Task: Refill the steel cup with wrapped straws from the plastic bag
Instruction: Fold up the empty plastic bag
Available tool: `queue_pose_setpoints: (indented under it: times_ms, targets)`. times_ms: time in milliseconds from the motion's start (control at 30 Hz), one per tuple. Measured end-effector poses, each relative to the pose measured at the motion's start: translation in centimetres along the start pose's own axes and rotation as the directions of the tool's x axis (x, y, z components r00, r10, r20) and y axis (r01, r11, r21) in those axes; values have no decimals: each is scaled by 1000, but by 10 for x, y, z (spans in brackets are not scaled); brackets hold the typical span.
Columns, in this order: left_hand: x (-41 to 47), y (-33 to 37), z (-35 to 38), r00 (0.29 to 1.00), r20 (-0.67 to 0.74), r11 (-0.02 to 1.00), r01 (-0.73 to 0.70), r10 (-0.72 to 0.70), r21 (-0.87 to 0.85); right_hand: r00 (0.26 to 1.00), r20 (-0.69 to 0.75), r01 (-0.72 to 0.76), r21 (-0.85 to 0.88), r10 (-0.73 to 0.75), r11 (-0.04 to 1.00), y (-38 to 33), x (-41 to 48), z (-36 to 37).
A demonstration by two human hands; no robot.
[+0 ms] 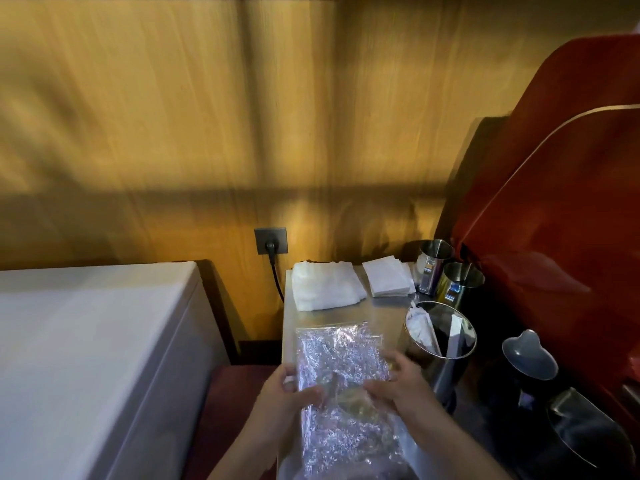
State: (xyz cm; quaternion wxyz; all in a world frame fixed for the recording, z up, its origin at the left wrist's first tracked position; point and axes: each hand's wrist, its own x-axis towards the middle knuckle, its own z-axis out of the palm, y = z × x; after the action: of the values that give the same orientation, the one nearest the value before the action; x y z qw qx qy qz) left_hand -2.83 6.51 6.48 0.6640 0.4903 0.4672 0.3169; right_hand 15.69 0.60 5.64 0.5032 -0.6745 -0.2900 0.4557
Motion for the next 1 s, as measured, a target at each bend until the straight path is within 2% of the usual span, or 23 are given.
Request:
queue_pose_setpoints:
  times_ms: [133,267,433,533,700,800,867,967,1000]
  targets:
    - [10,-18,-2,998,-30,997,55,-53,58,999,-35,18,-103,-22,995,15,10,5]
    - [24,-30,1,986,-160,983,-5,35,185,992,-101,50,-208,-72,977,23,25,17]
    - [36,-32,4,983,-80,892,-115,166,437,974,-169,85,-349,-152,933,14,45,33]
    - [49,-30,9,966,-61,782,-164,250,601,979,-142,82,-385,-147,919,12,62,41]
    - [78,-36,11,945,-73,728,-194,318,657,986,-99,90,-371,-135,924,11,92,51]
    - [95,-43,14,957,-40,743,-196,287,640,977,-139,51,-577,-159,815,16,107,53]
    - [104,-52,14,955,-9,624,-186,295,759,978,-103,57,-706,-182,706,19,111,54]
    - [113,-64,11,918,56,322,-194,392,926,970,-24,93,-884,-243,458,30,118,52]
    - [112,-67,10,912,85,259,-202,402,944,969,0,104,-906,-246,410,35,119,50]
